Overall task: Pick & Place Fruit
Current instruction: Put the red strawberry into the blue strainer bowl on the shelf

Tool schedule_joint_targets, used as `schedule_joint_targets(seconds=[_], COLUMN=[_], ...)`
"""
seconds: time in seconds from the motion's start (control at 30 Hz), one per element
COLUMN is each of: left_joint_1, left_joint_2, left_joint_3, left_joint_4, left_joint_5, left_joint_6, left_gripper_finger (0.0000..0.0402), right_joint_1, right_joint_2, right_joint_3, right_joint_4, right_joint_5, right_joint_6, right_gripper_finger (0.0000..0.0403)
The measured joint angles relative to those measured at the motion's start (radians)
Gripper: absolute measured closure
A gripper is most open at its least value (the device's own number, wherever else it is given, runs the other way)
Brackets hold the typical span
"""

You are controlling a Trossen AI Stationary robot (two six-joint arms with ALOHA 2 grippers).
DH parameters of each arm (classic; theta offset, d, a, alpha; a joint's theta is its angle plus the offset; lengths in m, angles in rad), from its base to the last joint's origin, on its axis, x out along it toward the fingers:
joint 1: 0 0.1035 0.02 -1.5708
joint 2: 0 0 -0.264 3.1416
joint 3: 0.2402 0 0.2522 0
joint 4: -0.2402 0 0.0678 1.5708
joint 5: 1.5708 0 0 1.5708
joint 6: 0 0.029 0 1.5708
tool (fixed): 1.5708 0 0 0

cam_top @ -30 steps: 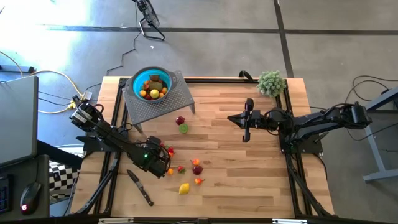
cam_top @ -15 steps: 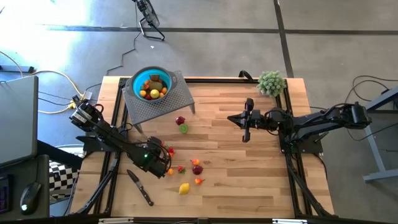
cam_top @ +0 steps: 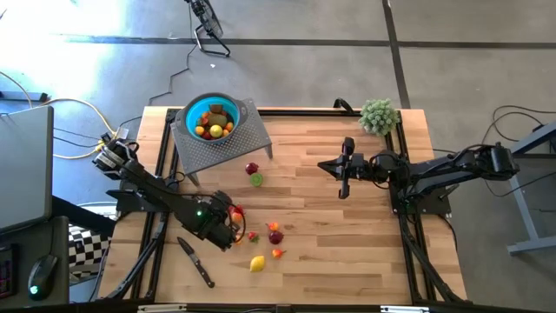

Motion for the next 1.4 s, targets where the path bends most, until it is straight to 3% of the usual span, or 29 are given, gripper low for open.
schedule_joint_targets(seconds=[0.27, 0.63, 0.83, 1.03, 1.4], left_joint_1=[0.000, 0.000, 0.044, 0.168, 0.457], left_joint_2=[-0.010, -0.010, -0.054, -0.102, -0.150], left_joint_3=[0.239, 0.542, 0.580, 0.580, 0.578], left_joint_4=[-0.230, -0.431, -0.429, -0.429, -0.428], left_joint_5=[-0.079, -0.289, -0.352, -0.352, -0.253], left_joint_6=[0.128, 0.305, 0.427, 0.515, 0.675], left_gripper_finger=[0.0398, 0.0398, 0.0398, 0.0398, 0.0398], right_joint_1=[0.000, 0.000, 0.000, 0.000, 0.000], right_joint_2=[0.000, 0.000, 0.000, 0.000, 0.000], right_joint_3=[0.000, 0.000, 0.000, 0.000, 0.000], right_joint_4=[0.000, 0.000, 0.000, 0.000, 0.000], right_joint_5=[0.000, 0.000, 0.000, 0.000, 0.000], right_joint_6=[0.000, 0.000, 0.000, 0.002, -0.001], right_gripper_finger=[0.0401, 0.0400, 0.0400, 0.0400, 0.0400])
